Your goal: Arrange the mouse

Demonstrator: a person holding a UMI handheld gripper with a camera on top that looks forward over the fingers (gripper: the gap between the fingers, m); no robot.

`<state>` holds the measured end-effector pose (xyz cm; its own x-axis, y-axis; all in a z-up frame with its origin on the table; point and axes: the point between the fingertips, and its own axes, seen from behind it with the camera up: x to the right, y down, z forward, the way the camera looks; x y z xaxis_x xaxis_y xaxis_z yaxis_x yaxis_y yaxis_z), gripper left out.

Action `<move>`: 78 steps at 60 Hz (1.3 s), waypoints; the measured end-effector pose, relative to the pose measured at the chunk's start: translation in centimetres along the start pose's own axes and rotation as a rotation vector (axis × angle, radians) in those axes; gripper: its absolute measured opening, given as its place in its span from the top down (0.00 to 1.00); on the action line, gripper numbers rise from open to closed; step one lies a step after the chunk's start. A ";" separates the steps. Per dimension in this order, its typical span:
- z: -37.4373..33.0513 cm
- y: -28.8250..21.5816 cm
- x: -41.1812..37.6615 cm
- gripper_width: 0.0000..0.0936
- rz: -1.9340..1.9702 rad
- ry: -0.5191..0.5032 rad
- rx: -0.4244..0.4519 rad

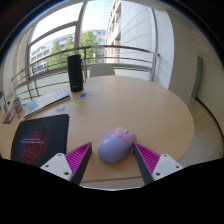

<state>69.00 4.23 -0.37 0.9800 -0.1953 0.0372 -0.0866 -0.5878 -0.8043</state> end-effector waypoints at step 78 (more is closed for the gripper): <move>-2.0 -2.1 -27.1 0.50 -0.090 -0.148 -0.003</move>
<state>42.30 9.16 1.49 0.9995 -0.0237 0.0210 0.0026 -0.6005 -0.7996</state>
